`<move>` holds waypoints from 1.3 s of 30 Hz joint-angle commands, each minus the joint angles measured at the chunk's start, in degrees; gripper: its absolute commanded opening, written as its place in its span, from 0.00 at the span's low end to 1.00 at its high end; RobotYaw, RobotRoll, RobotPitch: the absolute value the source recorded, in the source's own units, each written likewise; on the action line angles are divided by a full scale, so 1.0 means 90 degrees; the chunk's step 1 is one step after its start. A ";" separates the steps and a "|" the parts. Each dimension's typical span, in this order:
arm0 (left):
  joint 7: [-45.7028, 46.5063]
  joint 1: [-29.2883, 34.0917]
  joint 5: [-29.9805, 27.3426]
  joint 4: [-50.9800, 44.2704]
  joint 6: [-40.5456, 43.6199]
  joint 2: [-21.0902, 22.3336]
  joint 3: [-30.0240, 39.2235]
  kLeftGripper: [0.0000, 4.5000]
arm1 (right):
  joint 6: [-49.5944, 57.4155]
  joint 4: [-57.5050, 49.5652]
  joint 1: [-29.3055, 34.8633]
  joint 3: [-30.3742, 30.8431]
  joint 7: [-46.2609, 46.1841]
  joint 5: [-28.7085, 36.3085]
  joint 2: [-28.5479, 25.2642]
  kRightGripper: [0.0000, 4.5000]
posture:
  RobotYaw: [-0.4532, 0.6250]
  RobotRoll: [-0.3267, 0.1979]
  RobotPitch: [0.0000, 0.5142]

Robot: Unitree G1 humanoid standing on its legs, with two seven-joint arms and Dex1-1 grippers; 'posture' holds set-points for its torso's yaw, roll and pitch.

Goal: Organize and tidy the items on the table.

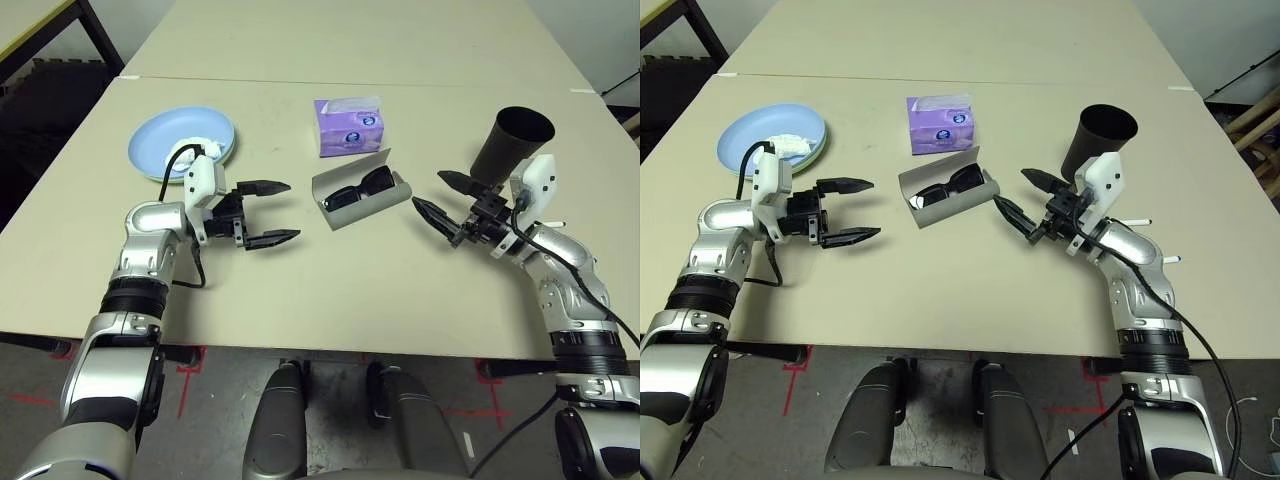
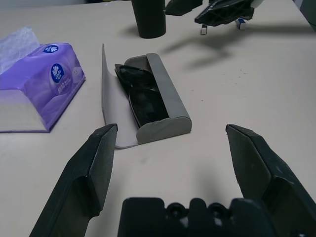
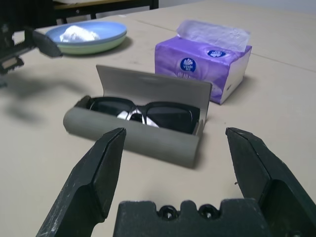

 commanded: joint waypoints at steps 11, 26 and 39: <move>0.0553 -0.0525 0.0526 0.0975 -0.0609 -0.0123 -0.0003 1.00 | -0.0645 0.0093 0.0457 0.0013 0.0345 0.0162 -0.0389 1.00 | 0.52 0.62 0.38; 0.1127 -0.1243 0.0806 0.1974 -0.0603 -0.0461 0.0067 0.01 | -0.0521 -0.0237 0.0758 0.0026 0.0299 0.0330 -0.0494 1.00 | 0.50 0.62 0.37; 0.1848 -0.1621 0.1261 0.2574 -0.0641 -0.0508 0.0054 0.01 | -0.0465 -0.0581 0.0938 0.0060 0.0195 0.0376 -0.0520 1.00 | 0.48 0.62 0.37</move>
